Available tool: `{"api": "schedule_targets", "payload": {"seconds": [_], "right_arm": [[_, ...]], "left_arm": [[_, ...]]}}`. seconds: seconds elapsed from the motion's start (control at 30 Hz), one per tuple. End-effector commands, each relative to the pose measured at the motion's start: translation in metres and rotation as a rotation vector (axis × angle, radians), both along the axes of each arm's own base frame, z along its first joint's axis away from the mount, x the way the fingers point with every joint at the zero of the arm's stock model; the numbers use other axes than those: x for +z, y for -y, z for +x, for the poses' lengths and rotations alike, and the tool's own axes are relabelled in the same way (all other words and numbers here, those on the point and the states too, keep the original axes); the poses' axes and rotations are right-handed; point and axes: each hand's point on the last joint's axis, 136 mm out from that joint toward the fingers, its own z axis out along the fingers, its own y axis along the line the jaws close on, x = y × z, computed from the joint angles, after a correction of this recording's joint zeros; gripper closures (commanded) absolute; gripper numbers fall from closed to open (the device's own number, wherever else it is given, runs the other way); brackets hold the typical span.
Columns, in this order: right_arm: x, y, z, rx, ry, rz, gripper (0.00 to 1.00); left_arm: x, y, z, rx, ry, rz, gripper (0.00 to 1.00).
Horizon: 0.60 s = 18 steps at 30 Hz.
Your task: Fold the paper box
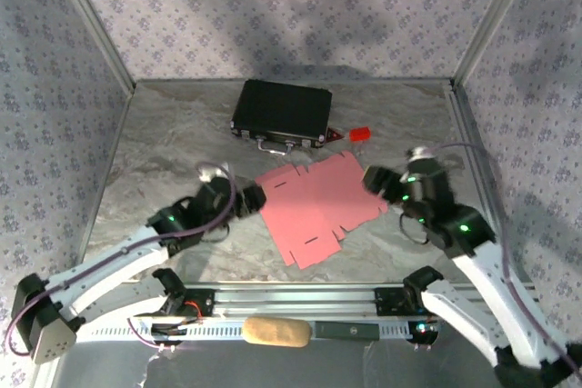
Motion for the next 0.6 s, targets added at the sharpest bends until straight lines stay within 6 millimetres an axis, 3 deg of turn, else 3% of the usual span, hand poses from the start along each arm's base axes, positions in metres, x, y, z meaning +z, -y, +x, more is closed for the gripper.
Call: {"api": "schedule_targets", "payload": {"seconds": [0.0, 0.1, 0.27, 0.37, 0.57], "right_arm": [[-0.045, -0.015, -0.023, 0.042, -0.139, -0.019, 0.20], [-0.079, -0.036, -0.017, 0.083, -0.238, 0.009, 0.19], [-0.114, -0.042, -0.007, 0.090, -0.342, -0.040, 0.19], [-0.128, -0.044, -0.004, 0.104, -0.373, -0.003, 0.19], [-0.130, -0.038, 0.004, 0.077, -0.379, 0.062, 0.19]], "left_arm": [[-0.018, 0.006, -0.014, 0.108, -0.114, -0.085, 0.26], [-0.038, 0.014, -0.023, 0.099, -0.166, -0.076, 0.26], [-0.055, 0.034, -0.029, 0.074, -0.196, -0.158, 0.26], [-0.064, 0.042, -0.028, 0.074, -0.220, -0.170, 0.26], [-0.085, 0.066, -0.032, 0.053, -0.272, -0.200, 0.27]]}}
